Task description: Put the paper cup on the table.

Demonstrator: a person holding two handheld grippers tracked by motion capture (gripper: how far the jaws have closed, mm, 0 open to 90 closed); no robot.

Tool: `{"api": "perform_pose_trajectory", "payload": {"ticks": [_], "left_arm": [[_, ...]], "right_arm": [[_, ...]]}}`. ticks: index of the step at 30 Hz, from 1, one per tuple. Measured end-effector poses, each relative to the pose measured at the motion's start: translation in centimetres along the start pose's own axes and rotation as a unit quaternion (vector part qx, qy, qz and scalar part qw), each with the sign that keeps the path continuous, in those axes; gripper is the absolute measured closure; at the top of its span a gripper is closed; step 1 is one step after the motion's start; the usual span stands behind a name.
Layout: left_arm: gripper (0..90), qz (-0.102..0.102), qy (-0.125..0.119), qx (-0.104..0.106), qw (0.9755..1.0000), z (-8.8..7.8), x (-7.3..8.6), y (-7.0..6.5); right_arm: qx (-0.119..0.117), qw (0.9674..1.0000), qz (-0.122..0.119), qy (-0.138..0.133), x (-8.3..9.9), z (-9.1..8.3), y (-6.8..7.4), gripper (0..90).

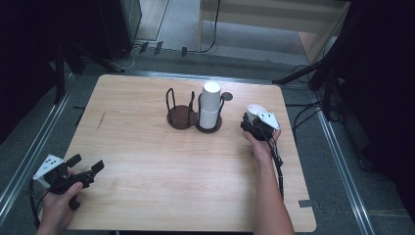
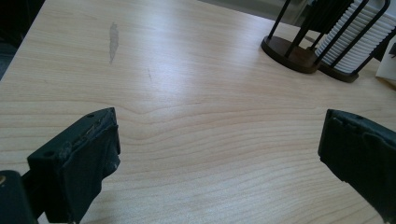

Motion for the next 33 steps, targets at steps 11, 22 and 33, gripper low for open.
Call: {"api": "perform_pose_trajectory", "payload": {"ticks": [11,22,33], "left_arm": [[0.0,0.001,0.000,0.002,1.0000,0.0,0.0,0.0],[0.0,0.002,0.000,0.003,1.0000,0.0,0.0,-0.1],[0.0,0.002,0.000,0.004,1.0000,0.0,0.0,-0.1]], "right_arm": [[-0.003,1.0000,0.000,0.006,0.2,-0.3,0.1,20.7],[-0.014,0.9997,-0.002,0.019,0.3,-0.5,0.1,7.9],[-0.042,0.9988,-0.010,0.024,0.5,-1.4,0.0,0.0]]}}
Point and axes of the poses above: each handheld gripper's, and its own axes: z roughly forward along the jaws, x roughly out of its underside, y roughly to its left, the point moved 4 cm from there along z, roughly forward along the jaws, and after that the axes turned 3 degrees about x, right-handed, at the moved point
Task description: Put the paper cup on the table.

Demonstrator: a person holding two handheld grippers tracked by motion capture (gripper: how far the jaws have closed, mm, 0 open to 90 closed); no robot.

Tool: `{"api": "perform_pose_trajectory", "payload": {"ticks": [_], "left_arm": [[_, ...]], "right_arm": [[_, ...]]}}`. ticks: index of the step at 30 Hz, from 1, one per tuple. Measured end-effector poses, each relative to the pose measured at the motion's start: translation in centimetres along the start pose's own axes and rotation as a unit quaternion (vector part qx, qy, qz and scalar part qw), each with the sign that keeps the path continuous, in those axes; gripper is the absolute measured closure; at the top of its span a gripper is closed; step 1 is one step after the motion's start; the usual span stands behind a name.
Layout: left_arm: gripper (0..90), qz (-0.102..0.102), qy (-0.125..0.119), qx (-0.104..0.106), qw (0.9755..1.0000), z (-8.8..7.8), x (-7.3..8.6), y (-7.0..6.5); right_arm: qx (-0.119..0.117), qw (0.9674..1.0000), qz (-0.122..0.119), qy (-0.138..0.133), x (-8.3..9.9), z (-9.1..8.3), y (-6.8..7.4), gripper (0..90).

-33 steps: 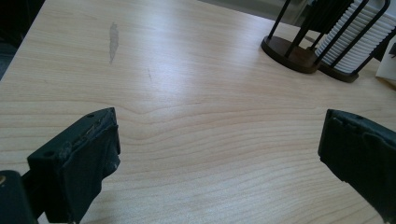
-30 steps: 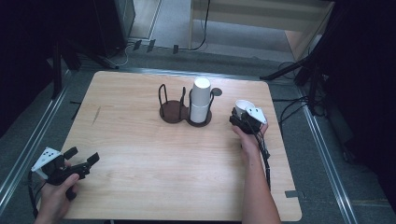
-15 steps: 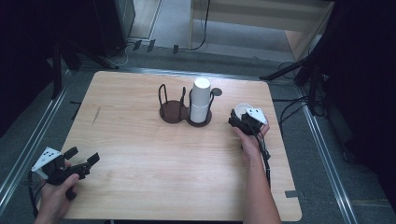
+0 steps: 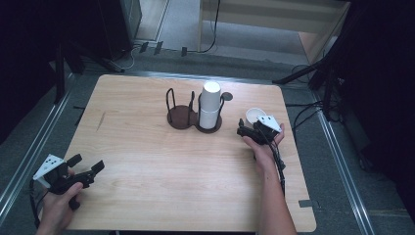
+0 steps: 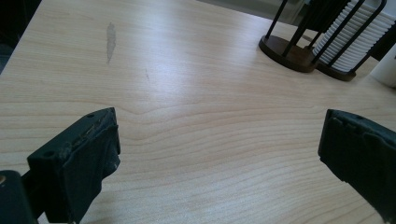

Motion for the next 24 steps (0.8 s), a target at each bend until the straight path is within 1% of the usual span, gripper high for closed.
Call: {"api": "perform_pose_trajectory", "payload": {"ticks": [6,8,10,14,20,24], "left_arm": [[0.0,0.000,0.000,0.000,1.0000,0.0,0.0,0.0],[0.0,0.001,0.000,0.000,1.0000,0.0,0.0,0.0],[0.0,0.000,0.000,0.000,1.0000,0.0,0.0,0.0],[0.0,0.001,0.000,-0.001,1.0000,0.0,0.0,0.0],[0.0,0.000,0.000,0.000,1.0000,0.0,0.0,0.0],[0.0,0.000,0.000,0.000,1.0000,0.0,0.0,0.0]], "right_arm": [[-0.011,0.9999,0.004,-0.007,0.2,-1.0,-0.4,0.0],[-0.011,0.9999,0.003,-0.009,0.2,-1.3,-0.6,0.0],[-0.021,0.9997,0.005,-0.015,0.1,-1.8,-0.7,0.0],[-0.029,0.9994,0.000,-0.019,0.0,-2.6,-0.7,0.0],[-0.040,0.9989,0.003,-0.024,-0.3,-3.9,-0.6,0.0],[-0.046,0.9983,0.003,-0.035,-0.7,-5.0,-0.6,0.0]]}}
Point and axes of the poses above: each handheld gripper's, and its own axes: z roughly forward along the jaws, x roughly out of its underside, y roughly to its left, the point moved 4 cm from there along z, roughly forward along the jaws, and after that the axes turned 3 degrees about x, right-handed, at the moved point
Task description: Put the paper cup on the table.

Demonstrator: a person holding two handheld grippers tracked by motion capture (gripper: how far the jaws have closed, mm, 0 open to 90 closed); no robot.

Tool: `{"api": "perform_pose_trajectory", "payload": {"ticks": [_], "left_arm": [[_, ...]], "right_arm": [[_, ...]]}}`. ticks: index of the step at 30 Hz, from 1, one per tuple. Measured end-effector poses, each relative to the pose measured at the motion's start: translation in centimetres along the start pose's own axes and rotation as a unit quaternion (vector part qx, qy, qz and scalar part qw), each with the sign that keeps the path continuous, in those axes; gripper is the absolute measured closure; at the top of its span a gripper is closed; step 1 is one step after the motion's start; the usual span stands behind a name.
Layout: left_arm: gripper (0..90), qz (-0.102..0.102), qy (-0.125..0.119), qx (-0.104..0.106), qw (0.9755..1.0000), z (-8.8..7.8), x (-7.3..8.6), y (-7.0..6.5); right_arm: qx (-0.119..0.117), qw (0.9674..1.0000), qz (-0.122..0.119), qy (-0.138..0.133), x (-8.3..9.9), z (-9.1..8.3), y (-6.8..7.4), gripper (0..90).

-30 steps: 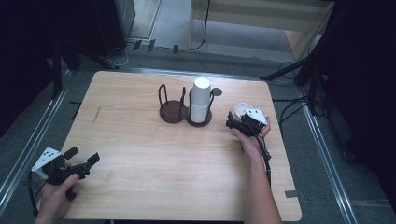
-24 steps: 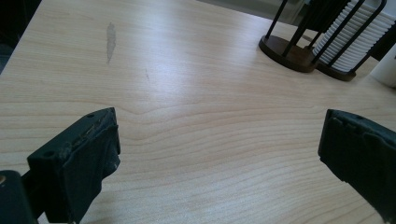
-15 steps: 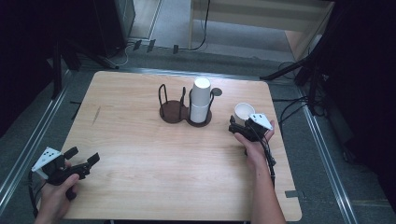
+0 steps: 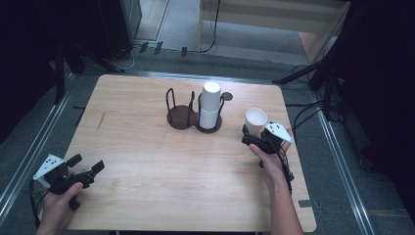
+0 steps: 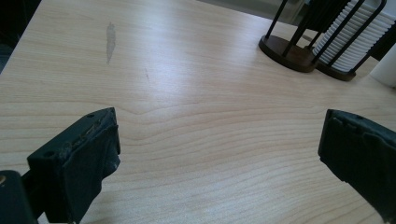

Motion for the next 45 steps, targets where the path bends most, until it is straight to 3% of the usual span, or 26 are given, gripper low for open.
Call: {"api": "perform_pose_trajectory", "payload": {"ticks": [10,24,35,45], "left_arm": [[0.0,0.000,0.000,0.000,1.0000,0.0,0.0,0.0],[0.0,0.000,0.000,-0.001,1.0000,0.0,0.0,0.0],[0.0,0.000,0.000,-0.001,1.0000,0.0,0.0,0.0],[0.0,0.000,0.000,-0.001,1.0000,0.0,0.0,0.0]], "right_arm": [[-0.012,0.9998,-0.001,-0.014,-0.3,-2.1,-0.1,0.0],[-0.020,0.9996,0.001,-0.020,0.7,-4.9,-1.1,0.0],[-0.012,0.9996,0.005,-0.024,1.2,-6.7,-2.5,0.0],[0.012,0.9996,0.006,-0.023,2.1,-8.6,-4.7,0.0]]}}
Point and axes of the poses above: each handheld gripper's, and its own axes: z roughly forward along the jaws, x roughly out of its underside, y roughly to its left, the point moved 4 cm from there along z, roughly forward along the jaws, and after that the axes turned 3 degrees about x, right-handed, at the moved point
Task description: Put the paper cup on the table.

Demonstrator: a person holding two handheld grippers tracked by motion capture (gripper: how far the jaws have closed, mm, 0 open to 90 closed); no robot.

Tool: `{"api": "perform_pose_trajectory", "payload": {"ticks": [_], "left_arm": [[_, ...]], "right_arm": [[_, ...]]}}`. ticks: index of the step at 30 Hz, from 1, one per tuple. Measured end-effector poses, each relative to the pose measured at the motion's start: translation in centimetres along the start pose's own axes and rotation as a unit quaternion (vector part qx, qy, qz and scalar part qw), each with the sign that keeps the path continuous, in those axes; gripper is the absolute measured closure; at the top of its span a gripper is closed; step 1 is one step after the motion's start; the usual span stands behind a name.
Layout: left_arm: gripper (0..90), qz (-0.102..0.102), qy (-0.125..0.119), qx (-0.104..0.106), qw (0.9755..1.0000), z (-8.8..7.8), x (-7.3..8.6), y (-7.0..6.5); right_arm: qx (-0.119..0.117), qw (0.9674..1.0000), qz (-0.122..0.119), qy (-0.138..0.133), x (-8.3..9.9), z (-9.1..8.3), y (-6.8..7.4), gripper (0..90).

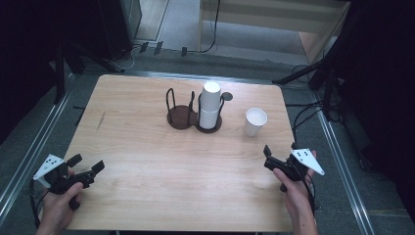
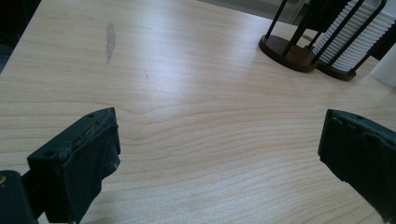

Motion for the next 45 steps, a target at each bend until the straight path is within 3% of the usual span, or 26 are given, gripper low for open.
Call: {"api": "perform_pose_trajectory", "payload": {"ticks": [11,24,37,45], "left_arm": [[0.0,0.000,0.001,-0.001,1.0000,0.0,0.0,0.0],[0.0,0.000,0.001,-0.002,1.0000,0.0,0.0,0.0],[0.0,0.001,0.002,-0.002,1.0000,0.0,0.0,0.0],[0.0,0.001,0.001,-0.001,1.0000,0.0,0.0,0.0]], "right_arm": [[0.021,0.9998,0.002,0.004,0.9,-2.2,-2.2,0.0],[0.036,0.9992,0.005,0.015,2.6,-4.6,-3.8,0.0],[0.042,0.9988,0.013,0.024,4.0,-6.5,-5.2,0.0],[0.038,0.9987,0.004,0.034,5.0,-7.4,-5.6,0.0]]}}
Point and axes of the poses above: each handheld gripper's, and its own axes: z roughly forward along the jaws, x roughly out of its underside, y roughly to its left, the point moved 4 cm from there along z, roughly forward along the jaws, and after that the axes turned 3 degrees about x, right-handed, at the moved point
